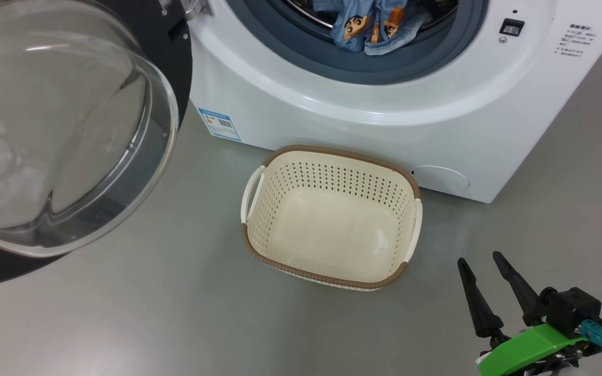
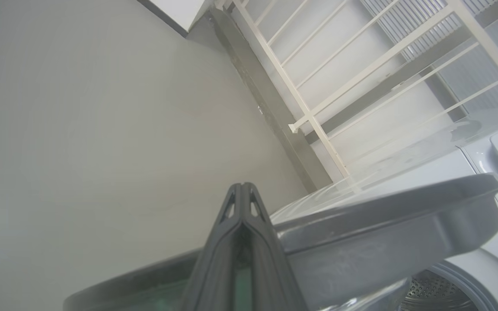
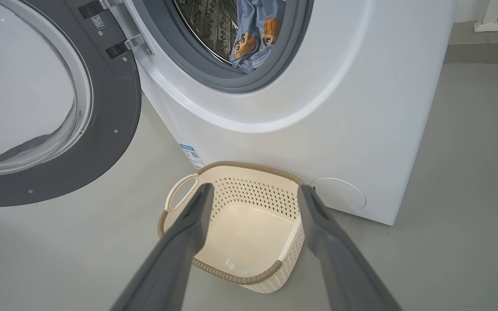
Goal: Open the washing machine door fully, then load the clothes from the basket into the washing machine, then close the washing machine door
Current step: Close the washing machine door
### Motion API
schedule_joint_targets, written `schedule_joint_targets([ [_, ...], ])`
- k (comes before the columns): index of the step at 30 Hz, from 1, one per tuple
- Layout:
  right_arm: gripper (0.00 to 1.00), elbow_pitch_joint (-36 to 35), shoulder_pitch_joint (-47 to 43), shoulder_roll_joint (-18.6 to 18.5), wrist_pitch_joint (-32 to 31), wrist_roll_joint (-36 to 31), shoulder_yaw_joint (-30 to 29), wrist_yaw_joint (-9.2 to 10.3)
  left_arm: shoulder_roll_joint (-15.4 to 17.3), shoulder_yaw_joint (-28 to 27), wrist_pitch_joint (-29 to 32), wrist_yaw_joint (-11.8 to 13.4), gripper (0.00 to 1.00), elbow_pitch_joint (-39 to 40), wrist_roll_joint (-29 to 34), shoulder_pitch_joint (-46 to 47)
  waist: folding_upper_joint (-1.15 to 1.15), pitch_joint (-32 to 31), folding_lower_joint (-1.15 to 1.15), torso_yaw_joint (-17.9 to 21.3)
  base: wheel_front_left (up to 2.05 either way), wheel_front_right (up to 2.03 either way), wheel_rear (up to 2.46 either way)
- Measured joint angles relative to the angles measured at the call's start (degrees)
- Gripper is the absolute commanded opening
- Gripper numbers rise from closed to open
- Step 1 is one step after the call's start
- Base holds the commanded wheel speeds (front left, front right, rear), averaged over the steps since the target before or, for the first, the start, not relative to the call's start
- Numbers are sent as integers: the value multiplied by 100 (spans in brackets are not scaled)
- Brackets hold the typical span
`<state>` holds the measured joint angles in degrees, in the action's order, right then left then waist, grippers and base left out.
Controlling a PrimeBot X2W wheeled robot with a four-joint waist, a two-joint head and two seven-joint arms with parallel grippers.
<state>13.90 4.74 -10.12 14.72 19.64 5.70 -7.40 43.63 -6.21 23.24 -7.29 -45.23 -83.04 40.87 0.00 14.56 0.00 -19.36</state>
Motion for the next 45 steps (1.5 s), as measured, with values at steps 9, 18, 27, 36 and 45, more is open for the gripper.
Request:
schedule_joint_targets([
  [9,100,3,0,59,0,0,-43,0,92,63,593,4,0,281,-287,-221,0,-105,0,-30,0,0,0],
  [18,100,10,-1,98,0,-7,-73,0,174,97,1029,31,0,643,-490,-470,0,-219,0,-34,0,0,0],
  [27,100,25,-8,137,0,-7,-88,0,185,169,1429,33,0,1029,-614,-599,0,-366,0,-49,0,0,0],
  [36,100,36,-32,169,0,-5,-93,0,-48,426,1984,22,0,1677,-814,-754,0,-543,0,-93,0,0,0],
  [45,100,32,-221,240,0,-5,-96,0,-34,487,2574,22,0,2384,-935,-968,0,-696,0,-77,0,0,0],
])
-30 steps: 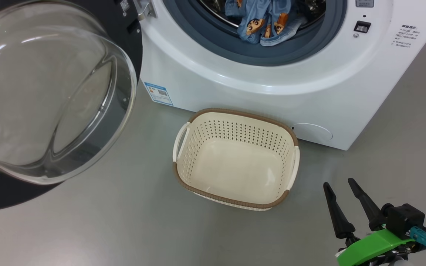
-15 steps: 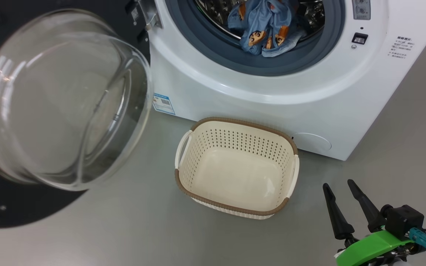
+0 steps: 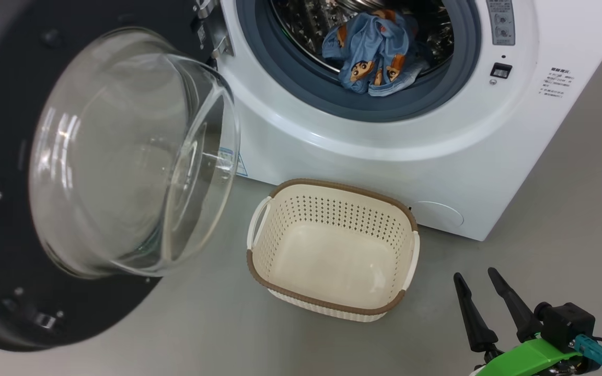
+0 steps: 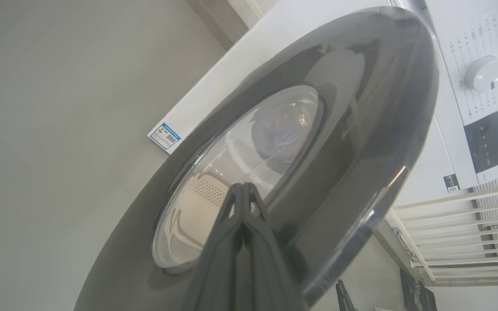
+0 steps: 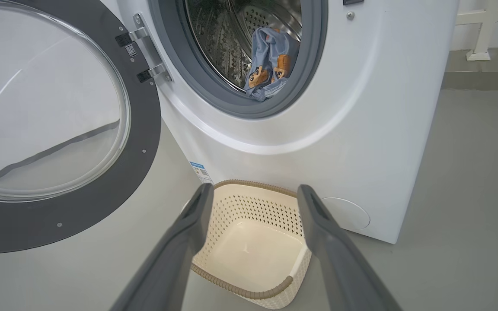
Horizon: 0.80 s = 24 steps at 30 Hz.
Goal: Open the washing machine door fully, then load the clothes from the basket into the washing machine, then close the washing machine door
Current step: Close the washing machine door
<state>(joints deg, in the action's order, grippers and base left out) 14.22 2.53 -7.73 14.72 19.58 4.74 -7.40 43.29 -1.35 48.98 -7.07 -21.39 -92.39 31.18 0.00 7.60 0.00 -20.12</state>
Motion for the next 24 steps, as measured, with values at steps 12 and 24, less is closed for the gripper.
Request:
schedule_joint_targets([
  [12,100,-29,-17,8,0,0,-35,0,-250,332,735,1,0,1092,-166,-87,0,-35,0,200,0,0,0],
  [24,100,-48,-12,18,0,0,-96,0,-677,682,1147,1,0,1850,-121,-80,0,-5,0,645,0,0,0],
])
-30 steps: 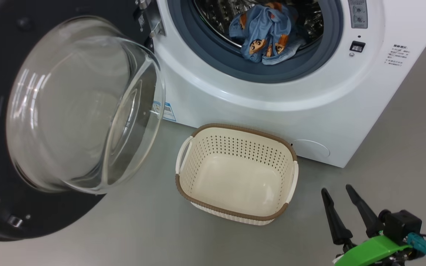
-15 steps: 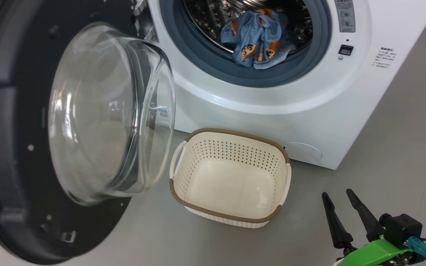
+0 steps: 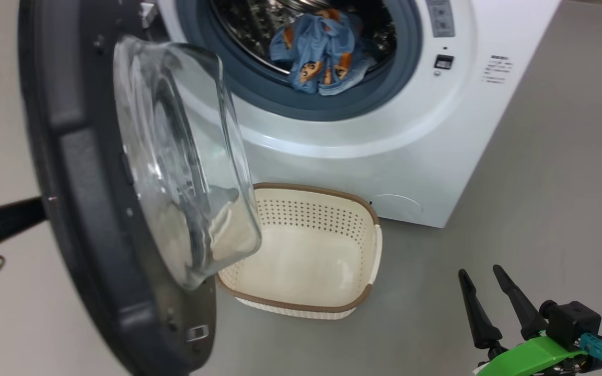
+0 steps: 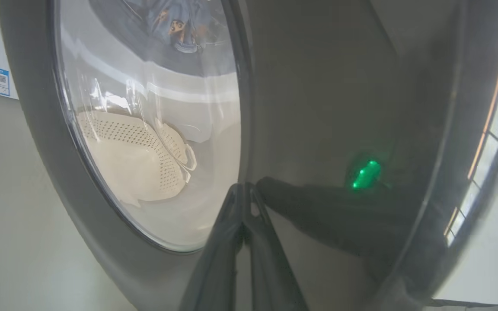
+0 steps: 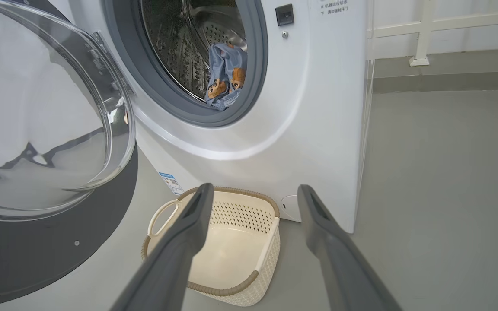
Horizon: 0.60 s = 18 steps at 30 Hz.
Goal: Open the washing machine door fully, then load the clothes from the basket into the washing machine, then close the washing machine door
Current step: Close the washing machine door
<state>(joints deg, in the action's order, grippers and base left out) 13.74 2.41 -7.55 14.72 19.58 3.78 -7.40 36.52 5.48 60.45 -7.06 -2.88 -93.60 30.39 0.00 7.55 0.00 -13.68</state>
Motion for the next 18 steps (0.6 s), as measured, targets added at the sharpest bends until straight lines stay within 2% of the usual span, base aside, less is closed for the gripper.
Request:
schedule_joint_targets([
  [12,100,-74,51,70,0,0,-93,0,-557,324,45,0,0,225,246,319,0,120,0,573,0,0,0],
  [18,100,-97,144,109,0,-1,-123,0,-762,366,-156,-1,0,221,350,527,0,189,0,906,0,0,0],
])
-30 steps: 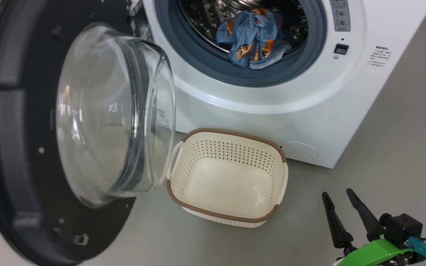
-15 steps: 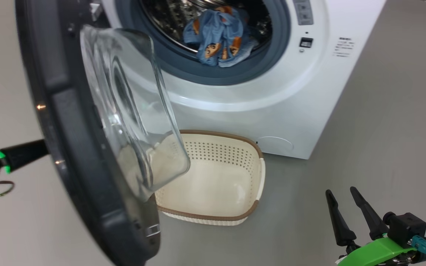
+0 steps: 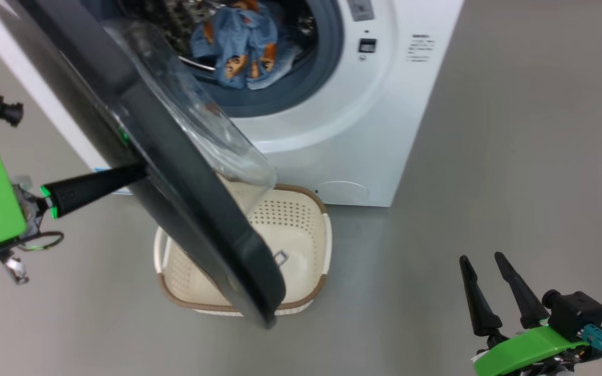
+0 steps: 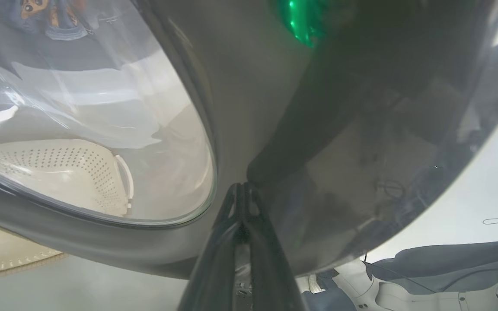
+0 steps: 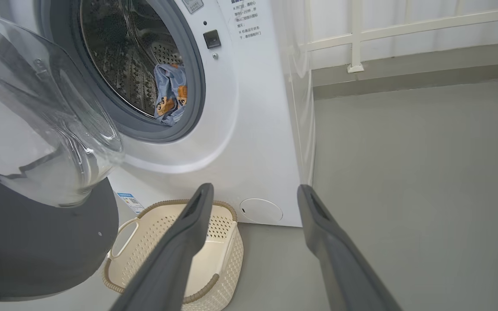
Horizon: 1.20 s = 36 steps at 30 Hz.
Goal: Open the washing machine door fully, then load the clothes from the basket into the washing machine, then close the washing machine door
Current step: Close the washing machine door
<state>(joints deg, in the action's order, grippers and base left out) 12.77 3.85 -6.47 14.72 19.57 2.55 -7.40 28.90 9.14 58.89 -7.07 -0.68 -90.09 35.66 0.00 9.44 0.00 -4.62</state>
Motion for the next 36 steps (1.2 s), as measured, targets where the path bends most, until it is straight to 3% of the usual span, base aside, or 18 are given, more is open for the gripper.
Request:
schedule_joint_targets([
  [14,100,-15,20,97,0,0,-64,0,-334,108,-549,-1,0,-257,215,352,0,95,0,594,0,0,0],
  [21,100,3,15,111,0,0,-88,0,-307,136,-672,-7,0,-236,213,154,0,-44,0,536,0,0,0],
  [33,100,38,-66,87,0,0,-42,0,-147,-96,-1247,-24,0,-167,220,-1063,0,-365,0,332,0,0,0],
  [34,100,38,-76,80,0,0,-41,0,-137,-98,-1312,-24,18,-166,252,-1172,0,-385,0,312,0,0,0],
  [35,100,36,-96,77,0,0,-42,0,-134,-107,-1402,-24,42,-169,293,-1285,0,-402,0,293,0,0,0],
  [36,100,35,-136,75,0,0,-42,0,-134,-115,-1490,-24,55,-170,310,-1396,0,-417,0,274,0,0,0],
])
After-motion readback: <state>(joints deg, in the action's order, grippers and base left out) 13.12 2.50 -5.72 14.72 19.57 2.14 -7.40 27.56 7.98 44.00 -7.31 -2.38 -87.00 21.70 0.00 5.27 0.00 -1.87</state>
